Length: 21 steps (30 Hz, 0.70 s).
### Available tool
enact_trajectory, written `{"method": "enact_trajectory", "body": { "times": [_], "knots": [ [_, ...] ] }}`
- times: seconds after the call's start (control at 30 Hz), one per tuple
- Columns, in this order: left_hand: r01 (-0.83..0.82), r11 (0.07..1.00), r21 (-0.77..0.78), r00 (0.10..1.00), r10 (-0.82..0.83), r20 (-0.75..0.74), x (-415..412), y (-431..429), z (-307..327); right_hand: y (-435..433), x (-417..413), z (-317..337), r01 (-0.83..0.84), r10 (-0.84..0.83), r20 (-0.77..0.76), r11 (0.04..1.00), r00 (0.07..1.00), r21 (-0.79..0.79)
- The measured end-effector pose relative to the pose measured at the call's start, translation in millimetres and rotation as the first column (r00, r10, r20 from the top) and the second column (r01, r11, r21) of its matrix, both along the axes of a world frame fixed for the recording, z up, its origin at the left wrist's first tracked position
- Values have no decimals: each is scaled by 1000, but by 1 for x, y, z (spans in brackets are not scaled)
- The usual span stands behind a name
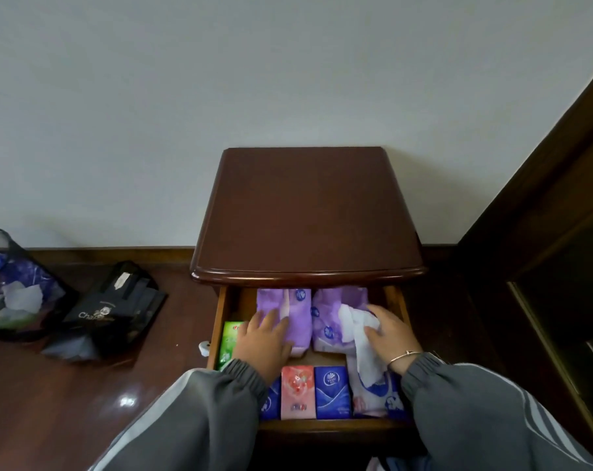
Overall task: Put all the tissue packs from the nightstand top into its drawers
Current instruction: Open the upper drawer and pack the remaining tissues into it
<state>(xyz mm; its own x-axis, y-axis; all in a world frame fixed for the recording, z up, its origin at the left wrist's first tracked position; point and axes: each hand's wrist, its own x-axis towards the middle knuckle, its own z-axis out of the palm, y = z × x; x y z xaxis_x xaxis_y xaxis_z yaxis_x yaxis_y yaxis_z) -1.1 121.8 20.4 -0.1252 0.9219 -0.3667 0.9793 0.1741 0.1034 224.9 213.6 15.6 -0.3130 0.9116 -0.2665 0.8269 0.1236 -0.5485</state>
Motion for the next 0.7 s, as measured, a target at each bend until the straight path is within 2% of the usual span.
{"method": "enact_trajectory", "body": {
  "times": [0.1,0.17,0.33,0.4,0.57,0.7],
  "knots": [
    [67,989,-131,997,-71,-20,5,-1,-1,6,-4,1,11,-6,43,993,999,-119],
    [80,980,-182,995,-90,-42,6,-3,2,6,-11,2,-11,18,56,993,998,-121],
    [138,948,-285,989,-149,-17,5,-7,16,5,-25,0,9,-11,-30,996,999,-90],
    [151,939,-308,987,-159,-2,5,-8,19,4,-27,-3,-12,12,1,996,1000,-87],
    [147,950,-274,989,-142,38,3,-12,17,-1,-25,-10,-63,71,79,993,994,-102],
    [110,980,-166,994,-106,35,2,-21,11,0,-19,-6,-50,55,41,991,998,-127]
  ]
}}
